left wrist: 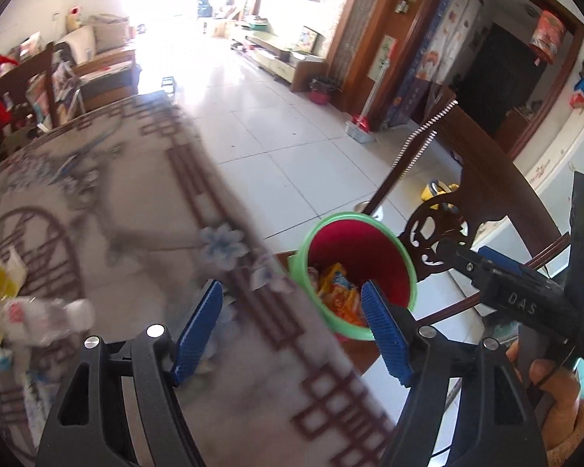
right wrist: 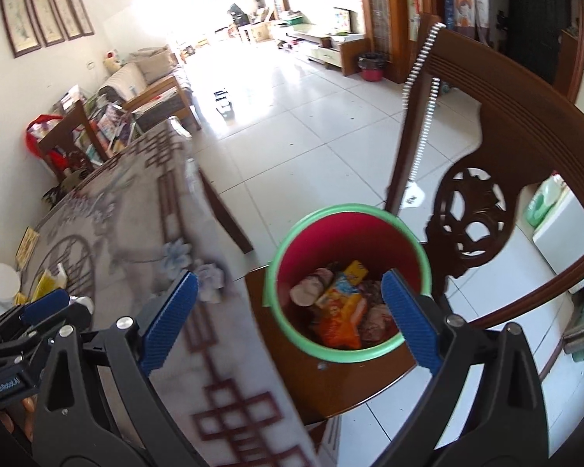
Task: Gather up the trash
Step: 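Move both open grippers back over the table toward the toothpaste box, then grasp the white toothpaste box with the left gripper while the right grasps the water bottle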
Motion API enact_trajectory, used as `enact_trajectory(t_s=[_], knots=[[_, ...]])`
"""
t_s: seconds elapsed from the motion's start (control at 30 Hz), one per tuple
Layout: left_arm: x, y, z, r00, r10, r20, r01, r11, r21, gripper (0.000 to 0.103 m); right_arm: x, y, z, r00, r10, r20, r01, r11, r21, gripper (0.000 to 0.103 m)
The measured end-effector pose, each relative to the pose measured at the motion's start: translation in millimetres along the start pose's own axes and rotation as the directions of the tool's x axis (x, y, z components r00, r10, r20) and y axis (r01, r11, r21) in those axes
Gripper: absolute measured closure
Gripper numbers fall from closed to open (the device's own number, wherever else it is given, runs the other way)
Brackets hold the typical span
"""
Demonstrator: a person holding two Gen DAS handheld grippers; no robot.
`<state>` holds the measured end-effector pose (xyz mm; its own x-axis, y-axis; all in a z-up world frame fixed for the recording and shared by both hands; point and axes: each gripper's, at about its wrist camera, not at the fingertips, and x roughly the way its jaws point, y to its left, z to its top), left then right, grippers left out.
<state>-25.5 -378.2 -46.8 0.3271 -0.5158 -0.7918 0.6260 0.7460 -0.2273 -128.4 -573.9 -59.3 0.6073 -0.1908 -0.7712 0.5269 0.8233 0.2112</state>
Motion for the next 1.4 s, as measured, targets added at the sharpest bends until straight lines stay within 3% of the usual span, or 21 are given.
enact_trajectory(t_s=[0.33, 0.67, 0.8, 0.87, 1.0, 1.1, 1.17, 1.3, 1.4], knots=[[-72.3, 119.8, -60.6, 0.991, 0.128, 0.03, -0.121, 0.977, -0.177, 0.032, -12.6, 117.4, -27.0, 0.996, 0.09, -0.019, -0.092, 0.985, -0.143, 0.008], [-100.2, 226.5, -124.8, 0.971, 0.235, -0.045, -0.238, 0.92, -0.313, 0.032, -19.5, 196.2, -64.8, 0.987, 0.143, -0.077, -0.157, 0.96, -0.233, 0.008], [-89.0, 242.2, -139.8, 0.963, 0.252, -0.094, -0.268, 0.918, -0.292, 0.031, -21.8, 213.8, -77.8, 0.985, 0.145, -0.094, -0.164, 0.956, -0.244, 0.008], [-72.2, 246.0, -145.7, 0.963, 0.227, -0.145, -0.259, 0.927, -0.271, 0.031, -24.4, 220.5, -83.1, 0.985, 0.143, -0.1, -0.163, 0.955, -0.249, 0.008], [-43.9, 246.2, -148.5, 0.958, 0.223, -0.179, -0.257, 0.946, -0.198, 0.031, -29.0, 224.0, -90.9, 0.987, 0.128, -0.1, -0.149, 0.956, -0.252, 0.008], [-23.5, 251.5, -145.0, 0.957, 0.2, -0.211, -0.242, 0.951, -0.193, 0.034, -32.5, 225.8, -95.3, 0.989, 0.112, -0.1, -0.135, 0.958, -0.252, 0.008], [-13.9, 258.3, -144.5, 0.958, 0.158, -0.238, -0.211, 0.953, -0.219, 0.053, -33.4, 227.0, -98.9, 0.989, 0.104, -0.104, -0.127, 0.96, -0.251, 0.008], [-21.4, 265.8, -148.9, 0.968, 0.128, -0.217, -0.181, 0.952, -0.248, 0.054, -28.4, 234.6, -103.3, 0.986, 0.106, -0.126, -0.136, 0.956, -0.261, 0.008], [-42.5, 275.1, -156.8, 0.973, 0.144, -0.183, -0.189, 0.947, -0.259, 0.054, -13.6, 252.5, -103.8, 0.971, 0.153, -0.181, -0.206, 0.924, -0.321, 0.008]])
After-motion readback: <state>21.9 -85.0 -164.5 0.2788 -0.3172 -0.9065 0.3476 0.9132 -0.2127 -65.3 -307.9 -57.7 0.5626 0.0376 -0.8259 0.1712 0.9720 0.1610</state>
